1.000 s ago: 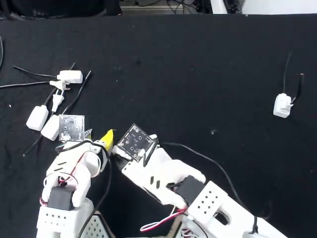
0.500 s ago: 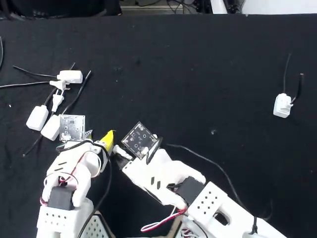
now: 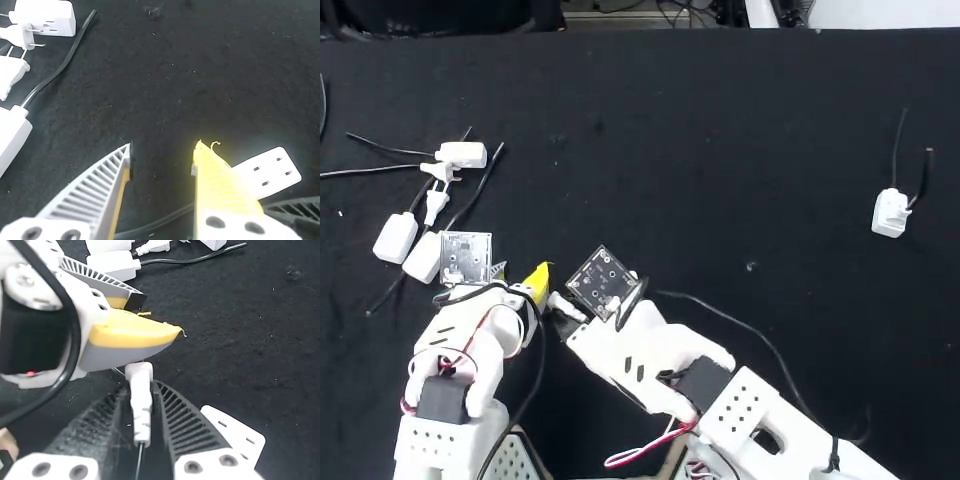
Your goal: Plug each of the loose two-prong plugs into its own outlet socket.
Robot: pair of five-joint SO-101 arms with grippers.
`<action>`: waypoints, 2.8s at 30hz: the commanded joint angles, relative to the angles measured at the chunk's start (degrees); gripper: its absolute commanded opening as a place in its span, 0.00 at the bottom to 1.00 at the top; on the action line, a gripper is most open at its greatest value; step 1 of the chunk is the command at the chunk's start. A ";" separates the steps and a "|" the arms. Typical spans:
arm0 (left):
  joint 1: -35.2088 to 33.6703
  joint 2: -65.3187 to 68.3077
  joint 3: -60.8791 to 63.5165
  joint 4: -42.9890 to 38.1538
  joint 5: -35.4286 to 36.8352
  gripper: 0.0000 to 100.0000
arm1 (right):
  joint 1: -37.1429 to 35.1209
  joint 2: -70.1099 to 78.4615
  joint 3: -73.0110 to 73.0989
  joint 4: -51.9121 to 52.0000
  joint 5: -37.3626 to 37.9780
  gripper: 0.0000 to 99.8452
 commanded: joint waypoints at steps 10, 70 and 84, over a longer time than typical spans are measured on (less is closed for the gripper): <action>-0.04 0.44 0.66 0.35 -0.09 0.21 | 2.20 -2.77 -1.98 -2.73 -3.52 0.01; -3.47 0.44 -0.57 3.16 -0.53 0.21 | 25.67 79.34 -90.86 74.37 -5.19 0.01; -3.47 0.44 -0.66 2.99 -0.53 0.21 | 21.01 86.29 -91.91 74.55 -7.65 0.01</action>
